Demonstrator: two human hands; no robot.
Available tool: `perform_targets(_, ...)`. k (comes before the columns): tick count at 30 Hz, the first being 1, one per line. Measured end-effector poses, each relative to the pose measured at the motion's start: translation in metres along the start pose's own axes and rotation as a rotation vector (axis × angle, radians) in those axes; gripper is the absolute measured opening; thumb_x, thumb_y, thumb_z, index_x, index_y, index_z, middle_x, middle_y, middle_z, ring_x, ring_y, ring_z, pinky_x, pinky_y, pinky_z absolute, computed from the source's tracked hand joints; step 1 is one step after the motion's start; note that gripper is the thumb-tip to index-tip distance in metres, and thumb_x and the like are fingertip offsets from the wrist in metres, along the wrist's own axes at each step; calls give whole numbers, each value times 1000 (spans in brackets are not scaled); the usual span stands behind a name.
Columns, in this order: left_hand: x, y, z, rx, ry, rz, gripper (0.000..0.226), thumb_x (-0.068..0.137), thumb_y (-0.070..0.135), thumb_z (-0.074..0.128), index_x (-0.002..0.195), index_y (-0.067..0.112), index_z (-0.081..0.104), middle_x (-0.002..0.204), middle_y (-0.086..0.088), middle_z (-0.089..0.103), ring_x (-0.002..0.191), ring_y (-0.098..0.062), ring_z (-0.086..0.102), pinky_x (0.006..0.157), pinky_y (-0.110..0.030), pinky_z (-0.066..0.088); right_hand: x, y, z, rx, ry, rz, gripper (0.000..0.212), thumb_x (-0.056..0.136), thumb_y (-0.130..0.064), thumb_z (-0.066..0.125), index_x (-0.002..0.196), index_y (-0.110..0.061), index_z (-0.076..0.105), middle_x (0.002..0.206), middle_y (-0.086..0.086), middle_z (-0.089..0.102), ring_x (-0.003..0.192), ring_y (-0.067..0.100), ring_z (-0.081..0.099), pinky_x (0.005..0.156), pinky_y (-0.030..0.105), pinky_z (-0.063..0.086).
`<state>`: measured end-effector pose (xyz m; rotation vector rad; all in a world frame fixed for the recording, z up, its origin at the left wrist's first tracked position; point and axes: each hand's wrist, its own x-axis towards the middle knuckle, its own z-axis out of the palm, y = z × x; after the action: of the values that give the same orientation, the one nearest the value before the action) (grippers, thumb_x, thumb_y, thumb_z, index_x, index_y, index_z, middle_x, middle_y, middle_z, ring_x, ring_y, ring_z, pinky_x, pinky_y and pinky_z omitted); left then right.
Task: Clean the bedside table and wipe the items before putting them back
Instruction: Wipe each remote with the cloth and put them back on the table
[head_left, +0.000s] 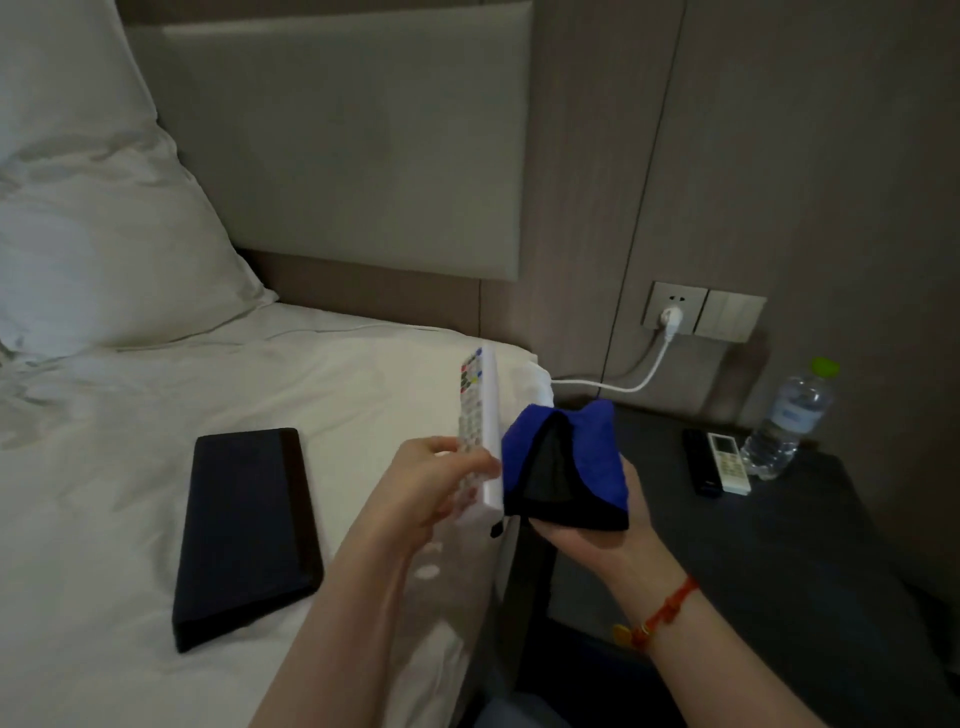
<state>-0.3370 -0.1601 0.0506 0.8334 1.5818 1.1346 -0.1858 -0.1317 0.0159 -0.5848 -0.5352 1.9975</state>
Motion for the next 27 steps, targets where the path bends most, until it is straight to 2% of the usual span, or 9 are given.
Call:
perform_targets(2,-13,1,25,138,21,170,25,67,7,74,76,23,57,71,-1,64,60,-14,62,54,-25,53,-7,-13,11,30,-101,65,45,95,-42,34,120,-9,52,102,19,70,85,30,71,64,40,59)
perform_targets(4,-23,0,47,323,64,356,30,69,14,74,85,32,57,78,3,67,72,-13,65,67,-28,57,-14,-25,9,-171,-102,45,50,87,-37,51,129,-12,48,118,18,64,97,28,68,74,39,58)
perform_targets(6,-29,-2,66,397,51,490,30,73,14,71,98,28,64,88,2,70,77,-10,64,69,-25,55,-20,-31,-1,-449,3,-66,51,81,-23,63,129,-13,48,113,13,67,91,22,70,68,31,58)
perform_targets(9,-34,-5,84,452,-3,616,37,77,7,68,110,22,67,91,5,72,68,3,57,59,-2,44,-32,-37,-14,-605,150,-280,46,86,-11,61,129,-13,46,107,6,67,86,11,70,62,20,55)
perform_targets(12,-44,-6,98,485,-38,678,42,74,6,70,111,25,67,73,21,61,61,10,53,54,3,40,-42,-45,-19,-697,247,-403,46,86,-11,61,129,-11,45,112,5,64,85,7,66,60,13,53)
perform_targets(18,-64,-3,120,431,-112,704,49,56,18,79,89,52,63,67,25,67,70,1,64,67,-23,54,-50,-103,-13,-797,381,-624,33,84,-18,65,113,-14,49,101,-2,62,86,7,62,64,15,53)
perform_targets(21,-67,1,124,402,-179,695,54,51,21,76,78,64,57,65,38,63,64,14,61,57,-11,50,-55,-123,-12,-694,374,-683,25,86,-20,62,109,-15,51,95,-2,64,80,6,64,61,15,54)
perform_targets(24,-68,-4,128,349,-218,672,53,57,13,80,92,50,64,69,33,67,66,13,63,56,-6,47,-63,-122,-15,-558,363,-596,32,88,-23,59,116,-9,52,99,6,66,85,16,66,70,27,56)
perform_targets(27,-65,-2,129,292,-163,655,41,69,15,78,86,49,64,63,28,68,62,10,64,57,-9,49,-76,-96,-25,-393,68,-283,40,81,-24,61,115,-5,56,91,7,72,81,18,70,66,28,58)
